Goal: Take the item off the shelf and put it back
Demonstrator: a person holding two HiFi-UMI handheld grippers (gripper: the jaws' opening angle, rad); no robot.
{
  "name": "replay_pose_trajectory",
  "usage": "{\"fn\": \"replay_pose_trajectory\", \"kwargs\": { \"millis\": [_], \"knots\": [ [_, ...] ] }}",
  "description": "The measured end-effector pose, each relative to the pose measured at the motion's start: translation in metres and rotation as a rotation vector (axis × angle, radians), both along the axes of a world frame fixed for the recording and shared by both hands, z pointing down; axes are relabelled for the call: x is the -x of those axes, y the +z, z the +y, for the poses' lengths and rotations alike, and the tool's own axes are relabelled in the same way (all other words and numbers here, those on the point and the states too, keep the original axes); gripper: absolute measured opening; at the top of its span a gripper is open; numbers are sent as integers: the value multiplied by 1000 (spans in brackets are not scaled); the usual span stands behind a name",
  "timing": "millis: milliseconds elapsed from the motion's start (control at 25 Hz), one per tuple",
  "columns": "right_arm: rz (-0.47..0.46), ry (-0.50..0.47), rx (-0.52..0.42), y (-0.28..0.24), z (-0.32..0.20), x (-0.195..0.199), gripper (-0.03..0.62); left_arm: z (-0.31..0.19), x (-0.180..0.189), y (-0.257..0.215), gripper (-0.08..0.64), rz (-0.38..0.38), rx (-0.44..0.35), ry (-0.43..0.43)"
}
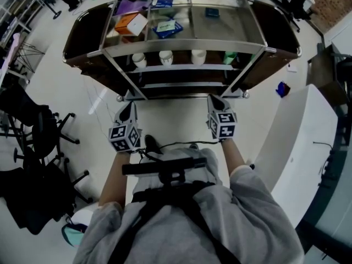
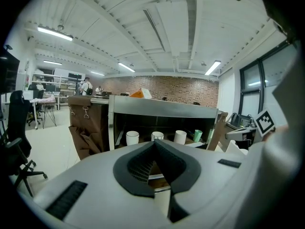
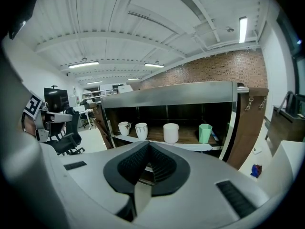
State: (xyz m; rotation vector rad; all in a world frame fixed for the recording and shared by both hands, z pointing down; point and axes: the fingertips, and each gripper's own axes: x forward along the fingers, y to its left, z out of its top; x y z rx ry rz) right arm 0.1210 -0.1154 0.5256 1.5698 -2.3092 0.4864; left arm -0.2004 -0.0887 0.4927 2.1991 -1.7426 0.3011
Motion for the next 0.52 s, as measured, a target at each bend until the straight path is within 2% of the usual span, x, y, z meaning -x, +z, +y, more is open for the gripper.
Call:
{"fn": "replay_pose_trajectory", "kwargs": {
  "millis": [520],
  "knots": [
    [-5,-8,23,9,1,-2,5,2,5,6,5,9,15,-25]
  ]
}}
